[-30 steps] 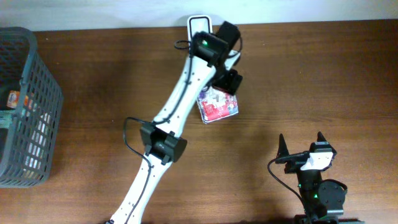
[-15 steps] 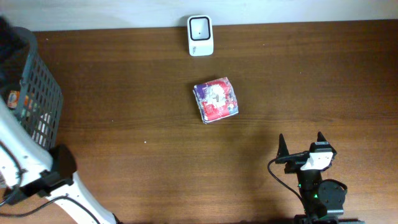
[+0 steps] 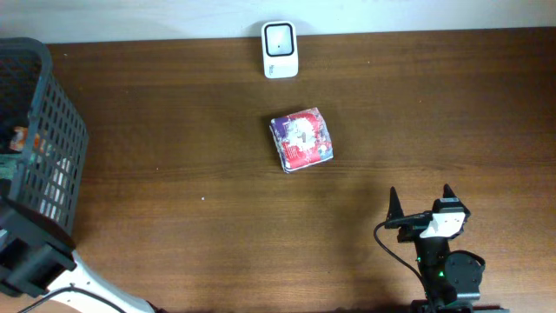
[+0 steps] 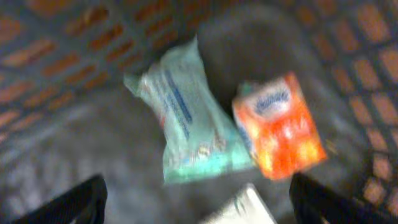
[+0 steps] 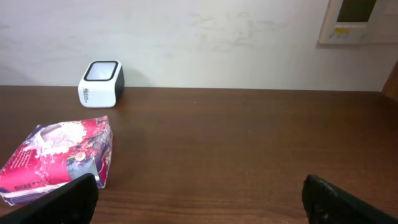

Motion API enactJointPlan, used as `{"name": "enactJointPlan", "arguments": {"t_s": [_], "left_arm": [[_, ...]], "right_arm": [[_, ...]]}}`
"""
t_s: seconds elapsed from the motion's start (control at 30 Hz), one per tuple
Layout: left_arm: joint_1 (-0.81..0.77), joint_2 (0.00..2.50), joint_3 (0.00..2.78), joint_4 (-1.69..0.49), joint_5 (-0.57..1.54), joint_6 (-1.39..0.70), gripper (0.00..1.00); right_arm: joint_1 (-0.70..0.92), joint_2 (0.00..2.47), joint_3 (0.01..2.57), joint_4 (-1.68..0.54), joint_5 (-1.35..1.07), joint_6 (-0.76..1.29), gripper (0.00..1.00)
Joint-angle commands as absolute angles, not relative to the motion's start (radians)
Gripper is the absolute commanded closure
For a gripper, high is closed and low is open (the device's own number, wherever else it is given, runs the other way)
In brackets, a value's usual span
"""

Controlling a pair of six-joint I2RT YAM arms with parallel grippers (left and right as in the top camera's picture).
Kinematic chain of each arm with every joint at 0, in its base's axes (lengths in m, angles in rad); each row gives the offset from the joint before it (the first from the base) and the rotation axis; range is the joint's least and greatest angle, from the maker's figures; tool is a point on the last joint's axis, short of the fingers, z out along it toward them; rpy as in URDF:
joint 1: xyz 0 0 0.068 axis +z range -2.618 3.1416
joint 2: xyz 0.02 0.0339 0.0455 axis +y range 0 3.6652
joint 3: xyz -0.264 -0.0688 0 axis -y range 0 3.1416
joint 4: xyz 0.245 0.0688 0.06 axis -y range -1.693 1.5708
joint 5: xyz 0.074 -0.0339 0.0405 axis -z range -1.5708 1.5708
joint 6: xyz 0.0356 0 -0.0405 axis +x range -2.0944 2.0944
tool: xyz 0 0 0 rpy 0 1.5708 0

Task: Scan the item barcode
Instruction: 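Reach the left gripper into the basket and grasp the green toilet tissue pack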

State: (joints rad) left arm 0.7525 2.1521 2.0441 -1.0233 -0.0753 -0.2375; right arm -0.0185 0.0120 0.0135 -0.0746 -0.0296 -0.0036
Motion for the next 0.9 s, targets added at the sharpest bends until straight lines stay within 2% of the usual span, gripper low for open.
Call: {"name": "enactJointPlan", "arguments": {"t_s": [0.0,0.1,0.13,0.3,0.47,0.5,0.53,0.57,0.7,0.87], "left_arm": [[0.767,2.141,1.908,-0.893,-0.098,-0.38,0.07],[0.768,2.145,1.805,-0.754,-0.098,-0.393,0.1],[0.768,2.145,1.764,-0.705,-0.098,-0.393,0.08],[0.771,2.146,1.663,-0.612,-0.099,-0.393,0.14],[0.772,2.147,1.623,-0.603,-0.099,-0.392,0.53],[0.772,2.147,1.621,-0.604,-0.099,-0.392,0.68],[0.772,2.146,1.621,-0.603,-0.102,-0.387,0.88],[0.773,2.146,1.622,-0.604,-0.102,-0.377,1.0],[0.775,2.091,1.622,-0.65,-0.102,-0.362,1.0],[0.775,1.811,1.622,-0.698,-0.064,-0.403,1.0]], "right_arm": [[-0.013,0.006,0.006,-0.078,-0.025,-0.007,0.01],[-0.013,0.006,0.006,-0.078,-0.025,-0.007,0.01],[-0.013,0.006,0.006,-0.078,-0.025,-0.007,0.01],[-0.013,0.006,0.006,-0.078,-0.025,-0.007,0.01],[-0.013,0.006,0.006,-0.078,-0.025,-0.007,0.01],[-0.013,0.006,0.006,-0.078,-0.025,-0.007,0.01],[-0.013,0.006,0.006,-0.078,-0.025,-0.007,0.01],[-0.013,0.006,0.006,-0.078,-0.025,-0.007,0.01],[-0.013,0.006,0.006,-0.078,-0.025,-0.007,0.01],[-0.013,0.006,0.006,-0.078,-0.025,-0.007,0.01]]}}
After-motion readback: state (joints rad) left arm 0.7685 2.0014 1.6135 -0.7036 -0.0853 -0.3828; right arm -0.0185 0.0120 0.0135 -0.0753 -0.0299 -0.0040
